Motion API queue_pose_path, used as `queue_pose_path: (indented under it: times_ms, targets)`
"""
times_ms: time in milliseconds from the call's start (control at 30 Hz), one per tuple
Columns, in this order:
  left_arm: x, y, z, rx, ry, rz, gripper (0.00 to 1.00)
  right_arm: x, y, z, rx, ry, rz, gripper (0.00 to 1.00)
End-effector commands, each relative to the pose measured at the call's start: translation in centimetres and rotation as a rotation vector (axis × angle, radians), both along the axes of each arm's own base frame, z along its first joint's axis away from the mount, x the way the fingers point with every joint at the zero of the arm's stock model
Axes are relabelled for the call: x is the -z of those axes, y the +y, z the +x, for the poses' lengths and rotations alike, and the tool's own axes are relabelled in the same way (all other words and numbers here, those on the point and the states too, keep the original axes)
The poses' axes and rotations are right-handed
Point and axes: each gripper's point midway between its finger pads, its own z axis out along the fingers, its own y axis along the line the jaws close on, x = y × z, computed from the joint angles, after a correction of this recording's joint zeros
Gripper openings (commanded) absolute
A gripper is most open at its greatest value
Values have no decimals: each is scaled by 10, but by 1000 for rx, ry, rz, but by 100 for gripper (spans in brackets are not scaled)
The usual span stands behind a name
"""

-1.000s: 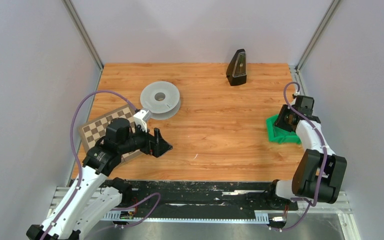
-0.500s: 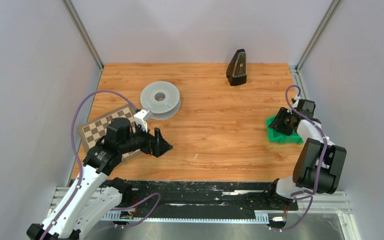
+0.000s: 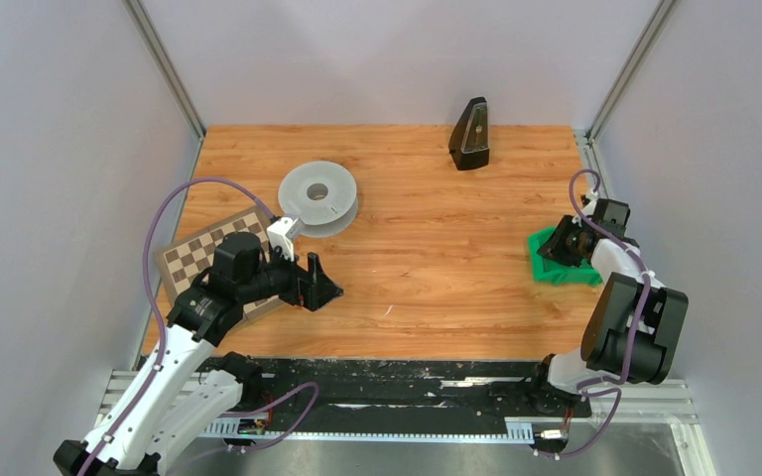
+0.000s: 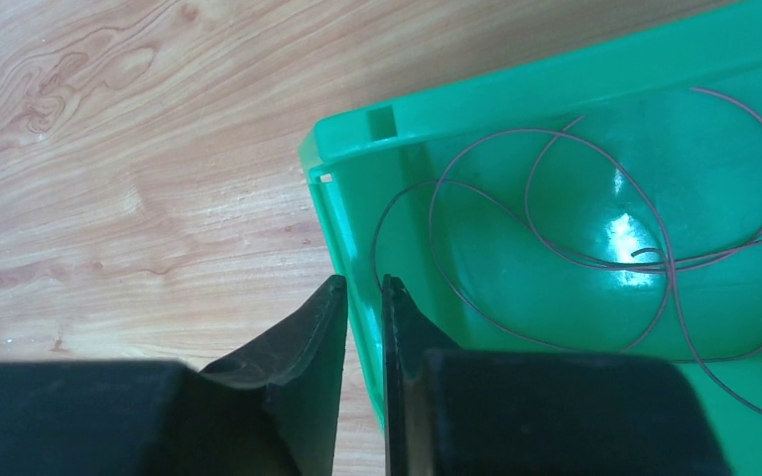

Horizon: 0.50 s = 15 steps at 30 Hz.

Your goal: Wrap the cables

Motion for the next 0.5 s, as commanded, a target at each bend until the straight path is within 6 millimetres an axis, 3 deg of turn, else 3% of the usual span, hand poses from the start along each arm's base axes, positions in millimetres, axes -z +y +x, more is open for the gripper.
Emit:
queue_pose_path:
  times_ms: [0, 200, 467]
  targets:
    - [-8, -1, 4, -1, -28, -15, 100, -10, -3, 7, -9, -62, -6, 16]
    - [-6, -1, 5, -7, -22, -9, 100, -12, -7, 7, 3, -66, -16, 0]
    - [-6, -1, 5, -9, -20, -9, 100, -23, -13, 6, 38, -86, -37, 0]
